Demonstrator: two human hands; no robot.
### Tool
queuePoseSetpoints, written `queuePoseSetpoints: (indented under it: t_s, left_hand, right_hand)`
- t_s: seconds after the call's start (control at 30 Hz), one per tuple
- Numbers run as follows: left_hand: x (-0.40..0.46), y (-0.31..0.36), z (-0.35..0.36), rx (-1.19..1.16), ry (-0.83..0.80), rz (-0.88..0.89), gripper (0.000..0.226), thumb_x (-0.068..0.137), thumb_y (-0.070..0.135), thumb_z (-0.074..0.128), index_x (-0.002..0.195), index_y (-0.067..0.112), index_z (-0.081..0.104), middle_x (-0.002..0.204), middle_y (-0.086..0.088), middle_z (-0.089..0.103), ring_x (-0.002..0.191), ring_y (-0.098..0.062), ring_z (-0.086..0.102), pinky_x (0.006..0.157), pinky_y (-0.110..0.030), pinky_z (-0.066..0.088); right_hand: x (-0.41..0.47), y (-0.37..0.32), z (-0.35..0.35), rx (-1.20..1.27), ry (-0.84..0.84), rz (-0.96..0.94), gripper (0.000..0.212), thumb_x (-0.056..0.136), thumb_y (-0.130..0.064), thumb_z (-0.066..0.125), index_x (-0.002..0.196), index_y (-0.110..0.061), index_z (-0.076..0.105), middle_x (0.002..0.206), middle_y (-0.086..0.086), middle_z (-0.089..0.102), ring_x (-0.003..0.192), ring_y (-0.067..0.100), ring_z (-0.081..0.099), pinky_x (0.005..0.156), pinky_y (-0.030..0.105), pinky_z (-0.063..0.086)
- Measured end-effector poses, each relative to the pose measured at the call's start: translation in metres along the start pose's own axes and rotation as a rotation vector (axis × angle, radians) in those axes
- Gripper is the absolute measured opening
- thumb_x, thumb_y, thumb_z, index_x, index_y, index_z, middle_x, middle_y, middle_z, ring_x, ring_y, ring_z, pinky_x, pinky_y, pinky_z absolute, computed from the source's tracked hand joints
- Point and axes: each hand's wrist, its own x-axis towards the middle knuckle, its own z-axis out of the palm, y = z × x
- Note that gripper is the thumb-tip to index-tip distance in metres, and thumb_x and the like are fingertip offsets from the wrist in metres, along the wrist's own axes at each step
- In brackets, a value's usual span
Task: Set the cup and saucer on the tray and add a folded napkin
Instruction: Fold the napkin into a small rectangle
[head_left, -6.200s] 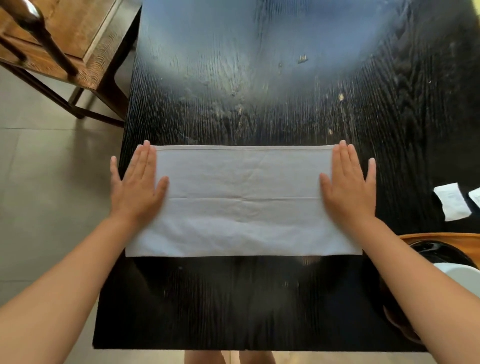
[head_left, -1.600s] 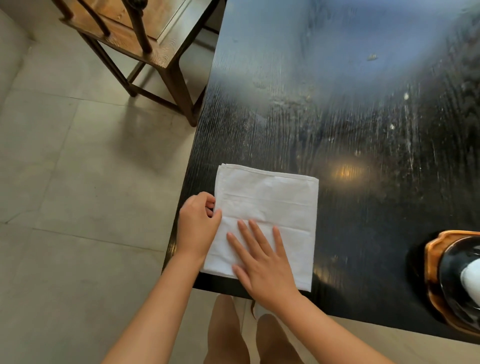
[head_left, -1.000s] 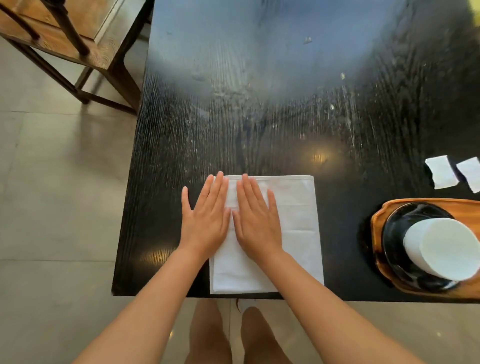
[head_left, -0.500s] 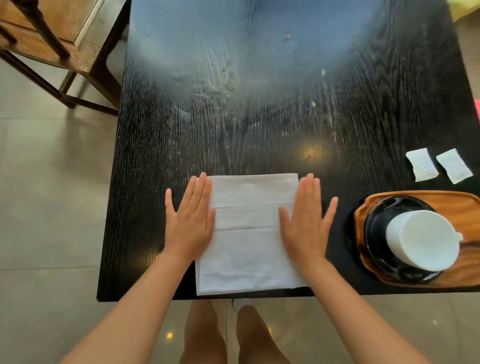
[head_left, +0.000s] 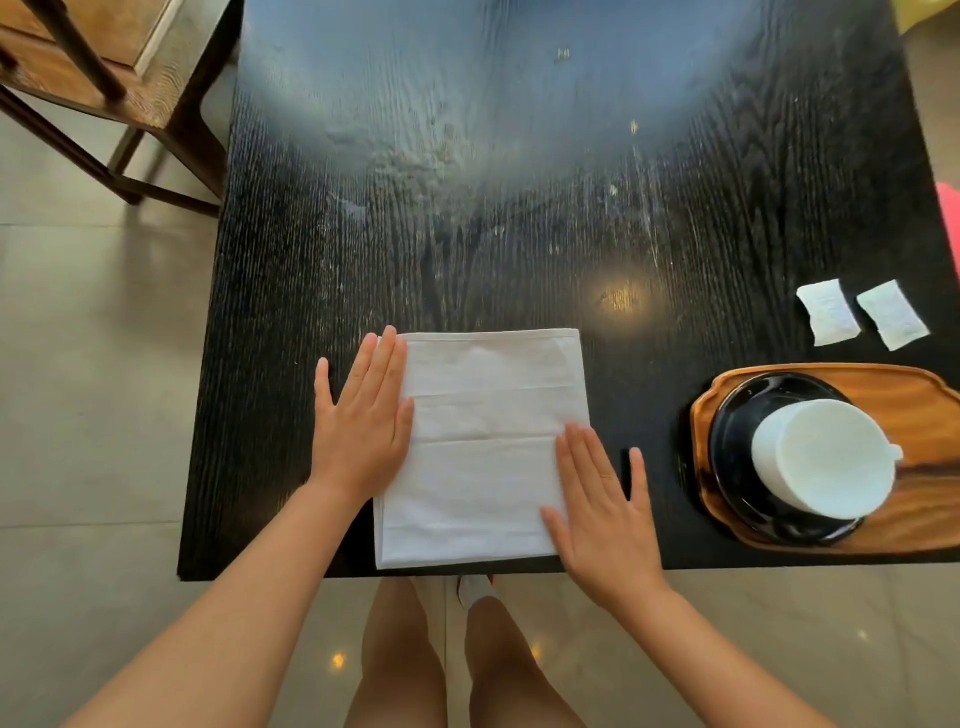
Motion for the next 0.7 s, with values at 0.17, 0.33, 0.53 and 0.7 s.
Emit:
queuePoseSetpoints:
  t_s: [0.17,0.33,0.53,0.7]
  left_hand:
    - [-0.017,0.032,-0.005,0.042,0.080,-0.032,0.064,0.092,0.042,0.021,0.148,0.013,0.008,0.158,-0.003,0.007,0.145,-0.018,0.001,0.111,-0.054,-0.010]
    - [-0.079,0.091,0.020,-0.013,-0.029,0.235,0.061,0.095,0.045,0.020,0.149,0.019,0.009,0.158,-0.001,0.002,0.145,-0.019,0.007,0.114,-0.053,0.001]
    - [-0.093,0.043,0.021,0.082,-0.086,0.171,0.068,0.090,0.051,0.026,0.149,0.021,0.009,0.157,-0.004,0.001,0.144,-0.020,0.007,0.113,-0.054,0.006]
    - [-0.103,0.014,0.013,0.108,-0.136,0.117,0.070,0.090,0.054,0.023,0.149,0.020,0.008,0.158,-0.003,-0.003,0.145,-0.018,0.001,0.115,-0.049,0.004]
  right_hand:
    - [0.000,-0.002,0.000,0.011,-0.006,0.035,0.066,0.094,-0.049,0.009,0.148,-0.010,0.011,0.157,0.005,0.008,0.144,0.016,0.002,0.113,0.054,0.006]
    - [-0.001,-0.001,-0.001,0.002,0.003,0.023,0.065,0.094,-0.047,0.011,0.147,-0.009,0.012,0.155,0.005,0.012,0.144,0.017,0.004,0.113,0.053,0.005]
    - [-0.001,0.000,0.000,0.010,0.006,0.000,0.069,0.093,-0.047,0.022,0.148,-0.010,0.004,0.158,0.005,0.002,0.144,0.016,0.000,0.113,0.052,0.006]
    - [-0.002,0.001,0.000,0.003,-0.024,0.012,0.067,0.094,-0.050,0.008,0.148,-0.011,0.001,0.156,0.002,-0.011,0.144,0.015,-0.005,0.114,0.051,0.001]
